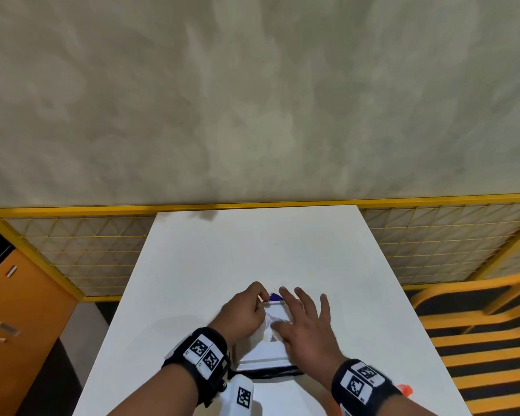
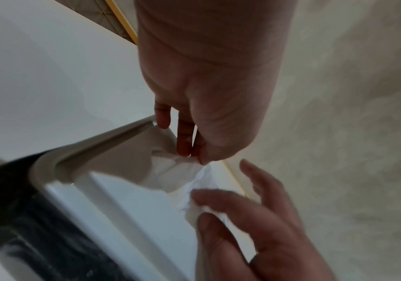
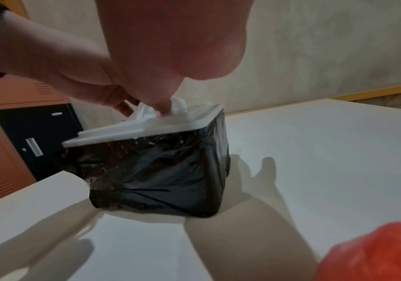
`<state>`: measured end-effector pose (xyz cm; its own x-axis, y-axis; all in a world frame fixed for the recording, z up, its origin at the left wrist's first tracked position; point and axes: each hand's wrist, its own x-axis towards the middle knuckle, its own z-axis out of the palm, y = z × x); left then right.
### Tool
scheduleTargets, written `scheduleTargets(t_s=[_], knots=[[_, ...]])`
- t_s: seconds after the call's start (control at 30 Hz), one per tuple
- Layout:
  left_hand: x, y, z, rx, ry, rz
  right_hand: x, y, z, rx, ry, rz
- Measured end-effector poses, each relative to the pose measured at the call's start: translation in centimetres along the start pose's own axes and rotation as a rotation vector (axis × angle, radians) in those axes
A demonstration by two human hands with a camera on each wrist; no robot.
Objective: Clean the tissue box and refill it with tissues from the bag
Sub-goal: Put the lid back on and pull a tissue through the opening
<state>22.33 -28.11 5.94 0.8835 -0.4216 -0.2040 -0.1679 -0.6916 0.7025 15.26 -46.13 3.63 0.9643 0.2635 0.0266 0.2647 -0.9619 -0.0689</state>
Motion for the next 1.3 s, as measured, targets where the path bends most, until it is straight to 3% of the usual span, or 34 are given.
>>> scheduleTargets(t_s=[0.2, 0.27, 0.37, 0.53, 0.67, 0.73, 0.87, 0.93, 1.0, 1.17, 1.3], knots=[[0.4, 0.1, -1.0, -0.049, 0.04, -0.042, -0.3, 0.2, 0.6, 0.01, -0.152, -0.031], [0.5, 0.2, -1.0, -0.058, 0.038, -0.045, -0.1, 0.4, 0.3, 0.091, -0.151, -0.062], [0.5, 0.3, -0.9, -0.08, 0.032, -0.048, 0.3, 0.9, -0.4, 0.267, -0.27, 0.023], [0.5, 0.4, -0.7, -0.131, -0.036, -0.021, 1.4, 1.8, -0.7, 0.676, -0.002, 0.273], [0.1, 0.2, -0.5, -0.168, -0.02, -0.02, 2.6, 2.2, -1.1, 0.585, -0.089, 0.282], [-0.4, 0.3, -0.3, -0.04, 0.027, -0.051, 2.9, 2.5, -1.0, 0.628, -0.111, 0.322], [-1.8, 0.6, 1.0, 0.552, 0.079, -0.042, 3.6, 2.9, -0.8, 0.65, -0.114, 0.361], [-1.8, 0.5, 1.3, 0.626, 0.101, -0.068, 3.7, 2.9, -0.9, 0.619, -0.118, 0.362], [-1.4, -0.2, 0.7, 0.533, 0.131, -0.098, 3.8, 2.8, -1.1, 0.587, -0.12, 0.377], [-0.7, -2.1, -1.6, -0.089, 0.155, -0.182, 4.0, 2.9, -1.2, 0.566, -0.099, 0.404], [-0.5, -3.0, -1.3, -0.218, 0.195, -0.258, 4.3, 2.9, -1.1, 0.571, -0.09, 0.418]])
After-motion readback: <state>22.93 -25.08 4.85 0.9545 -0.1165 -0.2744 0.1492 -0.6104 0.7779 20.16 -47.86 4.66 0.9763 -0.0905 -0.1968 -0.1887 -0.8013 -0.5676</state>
